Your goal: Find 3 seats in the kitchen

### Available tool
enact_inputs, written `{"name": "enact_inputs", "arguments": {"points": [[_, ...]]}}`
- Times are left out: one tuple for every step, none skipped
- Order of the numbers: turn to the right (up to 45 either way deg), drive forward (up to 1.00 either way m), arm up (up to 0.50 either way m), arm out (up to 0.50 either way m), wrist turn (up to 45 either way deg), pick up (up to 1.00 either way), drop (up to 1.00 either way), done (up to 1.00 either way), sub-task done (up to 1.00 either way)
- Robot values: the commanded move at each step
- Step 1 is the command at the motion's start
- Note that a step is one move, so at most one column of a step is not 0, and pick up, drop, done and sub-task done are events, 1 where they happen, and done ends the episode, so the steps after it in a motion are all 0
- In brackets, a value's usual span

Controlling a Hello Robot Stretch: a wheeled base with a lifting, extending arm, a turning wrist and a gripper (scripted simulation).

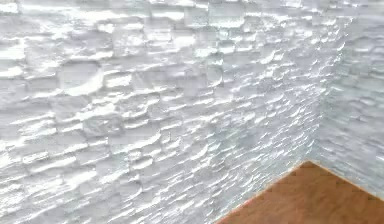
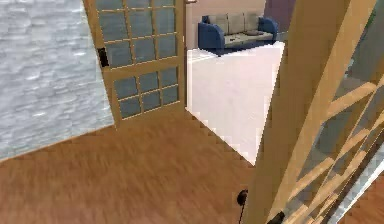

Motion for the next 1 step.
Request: {"name": "enact_inputs", "arguments": {"points": [[-39.0, 0.0, 0.0, 0.0, 0.0, 0.0, 0.0, 0.0, 0.0]]}}
